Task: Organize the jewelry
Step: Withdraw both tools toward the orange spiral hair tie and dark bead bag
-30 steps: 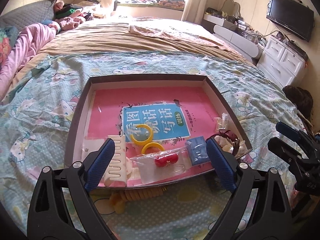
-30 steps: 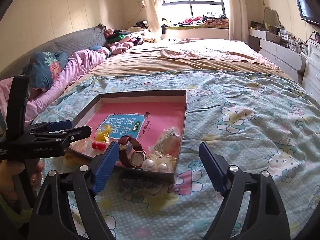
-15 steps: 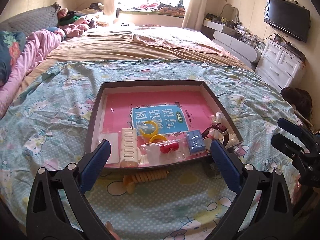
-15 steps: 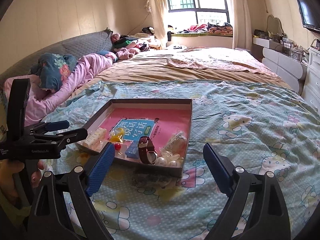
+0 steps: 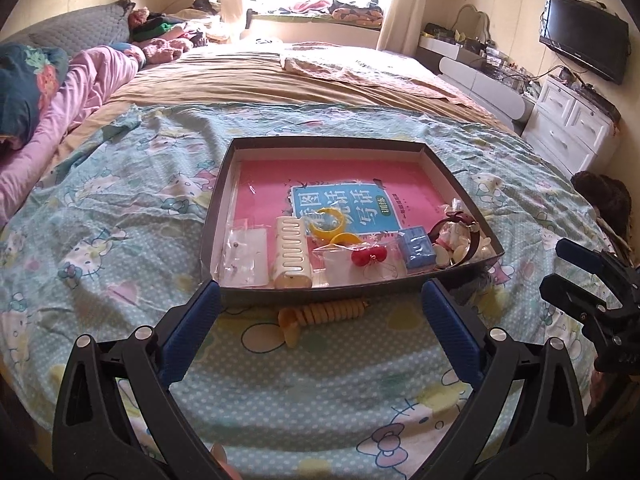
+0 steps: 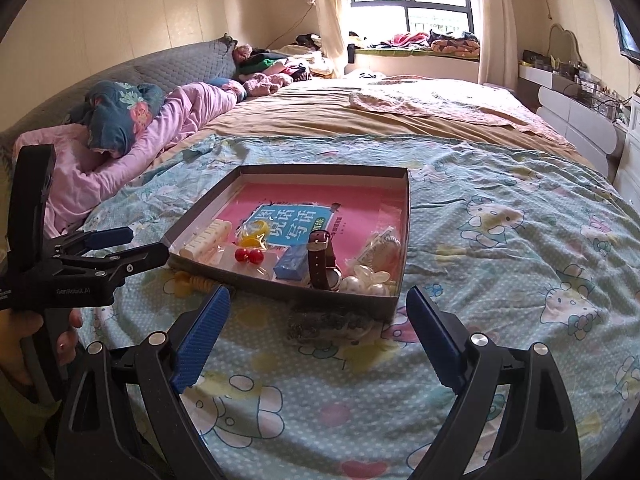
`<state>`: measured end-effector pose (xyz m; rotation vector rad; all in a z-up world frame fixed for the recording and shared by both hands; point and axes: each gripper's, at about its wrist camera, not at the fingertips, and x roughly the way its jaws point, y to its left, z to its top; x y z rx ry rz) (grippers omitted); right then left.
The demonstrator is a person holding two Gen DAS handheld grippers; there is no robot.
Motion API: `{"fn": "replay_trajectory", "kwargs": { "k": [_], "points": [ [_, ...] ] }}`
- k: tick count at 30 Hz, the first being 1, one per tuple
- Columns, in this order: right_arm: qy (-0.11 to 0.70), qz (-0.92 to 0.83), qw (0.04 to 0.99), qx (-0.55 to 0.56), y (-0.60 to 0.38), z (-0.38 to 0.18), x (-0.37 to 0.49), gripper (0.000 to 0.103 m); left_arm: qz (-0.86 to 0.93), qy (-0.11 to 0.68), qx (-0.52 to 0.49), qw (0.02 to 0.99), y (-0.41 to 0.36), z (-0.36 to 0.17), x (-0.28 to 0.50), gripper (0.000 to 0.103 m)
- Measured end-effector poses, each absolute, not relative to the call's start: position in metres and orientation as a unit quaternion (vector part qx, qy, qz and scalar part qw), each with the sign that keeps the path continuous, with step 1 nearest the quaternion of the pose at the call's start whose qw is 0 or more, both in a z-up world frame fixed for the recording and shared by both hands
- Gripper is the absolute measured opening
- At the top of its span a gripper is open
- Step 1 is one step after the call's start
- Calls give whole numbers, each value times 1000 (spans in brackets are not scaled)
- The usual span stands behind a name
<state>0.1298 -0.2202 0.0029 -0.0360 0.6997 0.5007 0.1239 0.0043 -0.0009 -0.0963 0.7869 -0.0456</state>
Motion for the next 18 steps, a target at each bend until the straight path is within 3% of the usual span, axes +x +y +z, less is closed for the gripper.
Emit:
{"fn": "replay_trajectory", "kwargs": {
  "k": [18],
  "points": [
    [382,235,893,-28,-209,-34,135,89,-27,433,-43,900,-1,-38,125,93]
  ]
}}
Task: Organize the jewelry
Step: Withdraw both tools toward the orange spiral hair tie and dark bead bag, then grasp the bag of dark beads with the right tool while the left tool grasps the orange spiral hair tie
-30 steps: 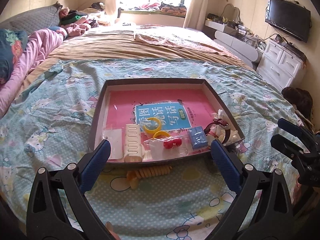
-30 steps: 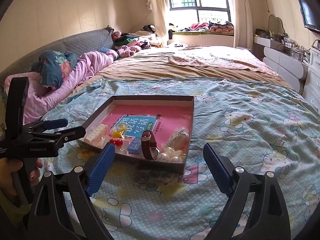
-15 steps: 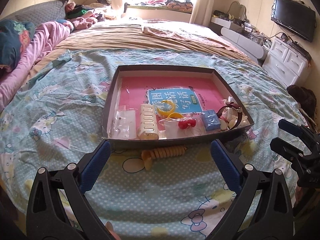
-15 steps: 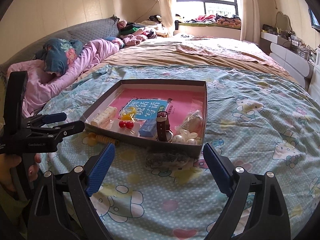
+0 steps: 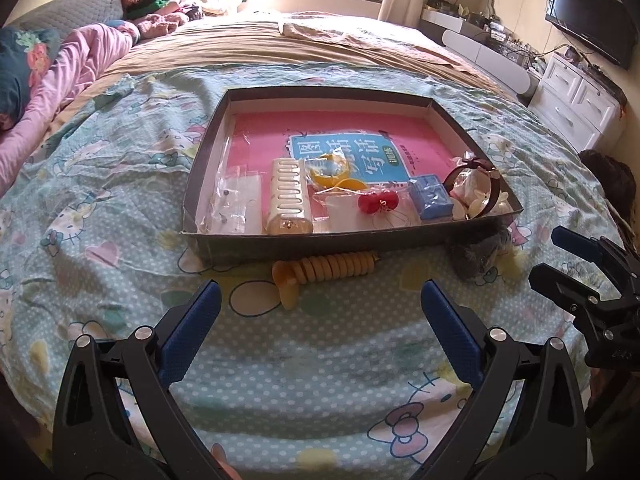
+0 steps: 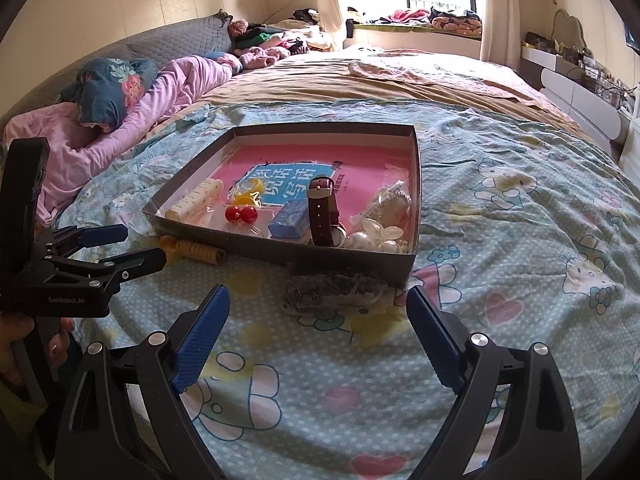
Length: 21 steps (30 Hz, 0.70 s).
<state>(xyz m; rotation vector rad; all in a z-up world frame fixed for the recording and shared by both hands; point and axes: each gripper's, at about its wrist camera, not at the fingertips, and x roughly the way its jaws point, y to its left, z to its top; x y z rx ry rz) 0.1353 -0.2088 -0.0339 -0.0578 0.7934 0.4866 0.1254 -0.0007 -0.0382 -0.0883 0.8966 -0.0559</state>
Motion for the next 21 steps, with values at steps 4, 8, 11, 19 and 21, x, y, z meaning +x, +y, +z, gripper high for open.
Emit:
{"fn": "replay_trajectory", "kwargs": {
  "k": [4,8,11,19,21],
  "points": [
    [403,231,885,-22,-208,-49,145,89,-28,446,-47,893,0,-47,129,93],
    [423,228,877,-15,-204,-65,156,89,-26,456,-54,888,2,-54,133,93],
    [431,222,874,-15,-200,-73,163,89,-25,460,-60,886,5,-57,136,93],
    [433,209,877,-15,-189,-82,169,87,-26,477,-85,875,5,-69,151,93],
    [432,206,878,-15,-188,-84,170,77,-23,480,-87,873,4,-72,154,93]
  ]
}}
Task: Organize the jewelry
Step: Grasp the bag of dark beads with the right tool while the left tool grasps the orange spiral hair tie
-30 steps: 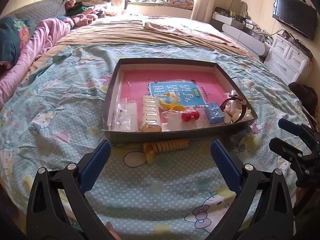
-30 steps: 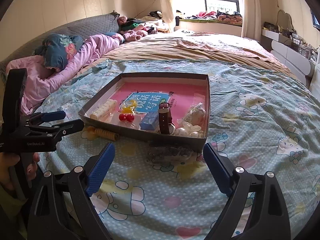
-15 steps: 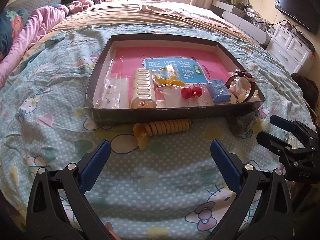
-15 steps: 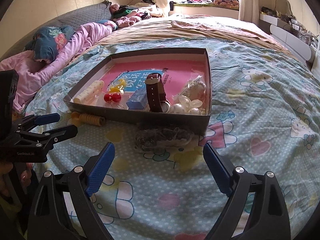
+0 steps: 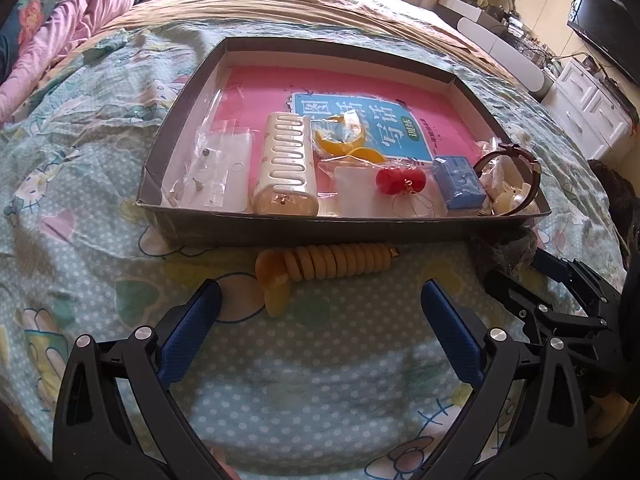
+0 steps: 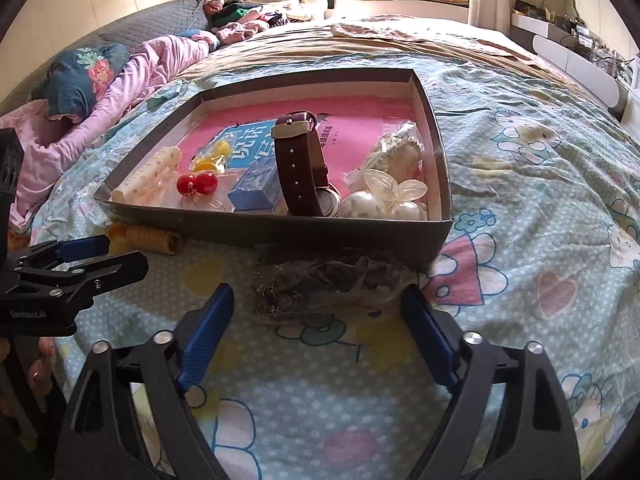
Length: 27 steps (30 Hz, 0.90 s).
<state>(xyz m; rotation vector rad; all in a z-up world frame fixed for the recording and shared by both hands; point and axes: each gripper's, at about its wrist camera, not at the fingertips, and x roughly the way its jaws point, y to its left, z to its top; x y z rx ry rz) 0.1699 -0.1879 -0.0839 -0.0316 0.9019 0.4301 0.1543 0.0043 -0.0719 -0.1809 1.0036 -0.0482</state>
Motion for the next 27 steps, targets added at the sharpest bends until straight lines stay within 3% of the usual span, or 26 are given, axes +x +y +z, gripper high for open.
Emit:
{"fn": "replay_trajectory", "kwargs": {
  "k": [9,11,15,27],
  "points": [
    [425,222,878,15,-203,-80,169,70,4,482,-88,872,-1,-78,170,93],
    [423,226,877,18,-206,-78,167,70,14,483,-73,872,-5,-81,172,89],
    [424,233,875,20,-212,-75,161,70,31,475,-50,878,-9,-81,171,69],
    [416,252,874,15,-218,-61,144,70,-14,450,-86,889,4,-60,140,65]
  ]
}}
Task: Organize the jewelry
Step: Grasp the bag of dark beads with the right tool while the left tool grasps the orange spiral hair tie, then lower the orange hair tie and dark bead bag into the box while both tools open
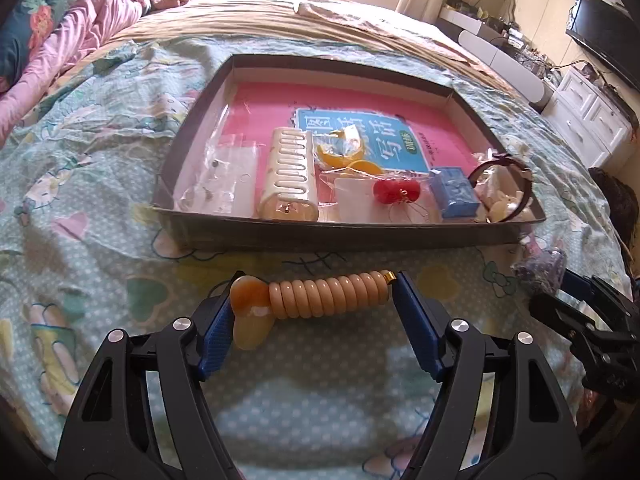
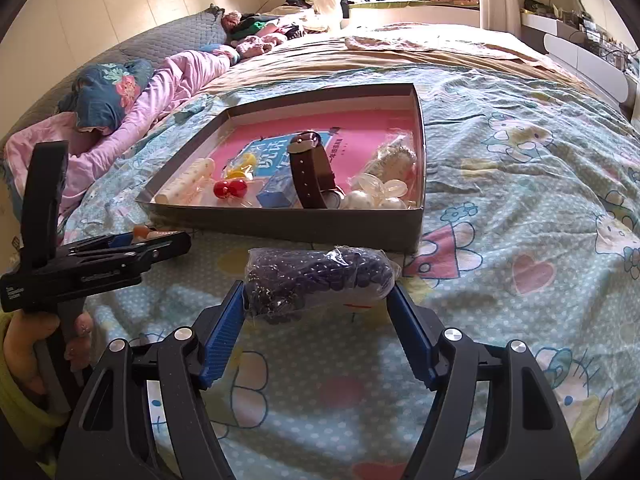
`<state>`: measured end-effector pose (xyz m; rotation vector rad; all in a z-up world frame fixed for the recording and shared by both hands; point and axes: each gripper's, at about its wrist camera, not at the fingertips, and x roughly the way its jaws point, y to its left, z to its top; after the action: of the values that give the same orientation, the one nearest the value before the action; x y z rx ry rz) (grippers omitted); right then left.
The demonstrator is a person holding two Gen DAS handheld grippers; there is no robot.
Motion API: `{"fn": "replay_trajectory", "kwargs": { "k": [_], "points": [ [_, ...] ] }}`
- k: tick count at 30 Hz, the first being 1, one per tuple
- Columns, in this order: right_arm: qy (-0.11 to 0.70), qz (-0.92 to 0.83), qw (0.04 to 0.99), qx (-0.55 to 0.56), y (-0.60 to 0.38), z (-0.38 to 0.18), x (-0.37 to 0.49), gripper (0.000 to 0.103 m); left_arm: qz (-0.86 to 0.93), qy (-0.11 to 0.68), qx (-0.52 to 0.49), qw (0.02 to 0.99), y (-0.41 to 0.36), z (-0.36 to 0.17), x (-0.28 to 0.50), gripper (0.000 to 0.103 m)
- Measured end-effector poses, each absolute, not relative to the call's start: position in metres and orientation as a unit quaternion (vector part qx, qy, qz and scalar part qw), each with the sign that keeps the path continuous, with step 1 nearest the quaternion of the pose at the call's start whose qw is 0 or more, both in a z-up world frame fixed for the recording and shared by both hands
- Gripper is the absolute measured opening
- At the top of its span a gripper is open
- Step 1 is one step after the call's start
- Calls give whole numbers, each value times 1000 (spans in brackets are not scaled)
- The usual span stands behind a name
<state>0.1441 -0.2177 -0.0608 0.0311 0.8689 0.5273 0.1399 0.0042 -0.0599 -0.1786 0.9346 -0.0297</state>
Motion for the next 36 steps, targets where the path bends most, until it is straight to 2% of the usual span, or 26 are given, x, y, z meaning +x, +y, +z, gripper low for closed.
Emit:
{"fn": "replay_trajectory", "kwargs": {
  "k": [16,36],
  "points": [
    [363,285,887,-5,-196,-18,144,70,20,389,-102,915,41,-12,126,66],
    [326,300,895,-56,-151,1,176,70,22,398,-103,911,54,-15,154,66]
  ]
}}
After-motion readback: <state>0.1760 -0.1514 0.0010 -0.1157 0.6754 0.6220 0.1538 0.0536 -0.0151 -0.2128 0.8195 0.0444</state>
